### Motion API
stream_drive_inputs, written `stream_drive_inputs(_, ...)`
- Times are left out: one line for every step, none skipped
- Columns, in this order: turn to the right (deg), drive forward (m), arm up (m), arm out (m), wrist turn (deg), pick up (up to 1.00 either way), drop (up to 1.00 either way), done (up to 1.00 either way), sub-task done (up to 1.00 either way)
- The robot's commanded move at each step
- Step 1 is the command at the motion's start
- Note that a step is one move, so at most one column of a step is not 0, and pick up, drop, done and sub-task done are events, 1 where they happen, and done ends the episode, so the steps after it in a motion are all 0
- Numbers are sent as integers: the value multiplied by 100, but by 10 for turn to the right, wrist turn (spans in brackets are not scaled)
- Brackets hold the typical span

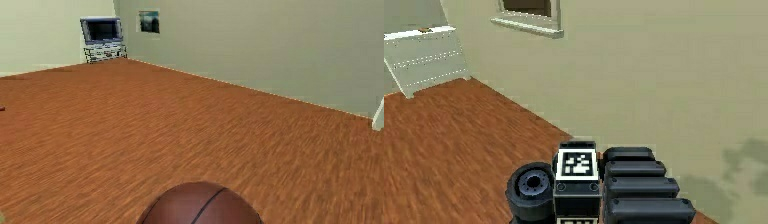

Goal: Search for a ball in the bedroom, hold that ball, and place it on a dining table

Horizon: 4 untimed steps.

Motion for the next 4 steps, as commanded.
stream_drive_inputs(0, 70, 0, 0, 0, 0, 0, 0, 0)
stream_drive_inputs(-420, 0, 0, 0, 0, 0, 0, 0, 0)
stream_drive_inputs(0, 100, 0, 0, 0, 0, 0, 0, 0)
stream_drive_inputs(0, 100, 0, 0, 0, 0, 0, 0, 0)
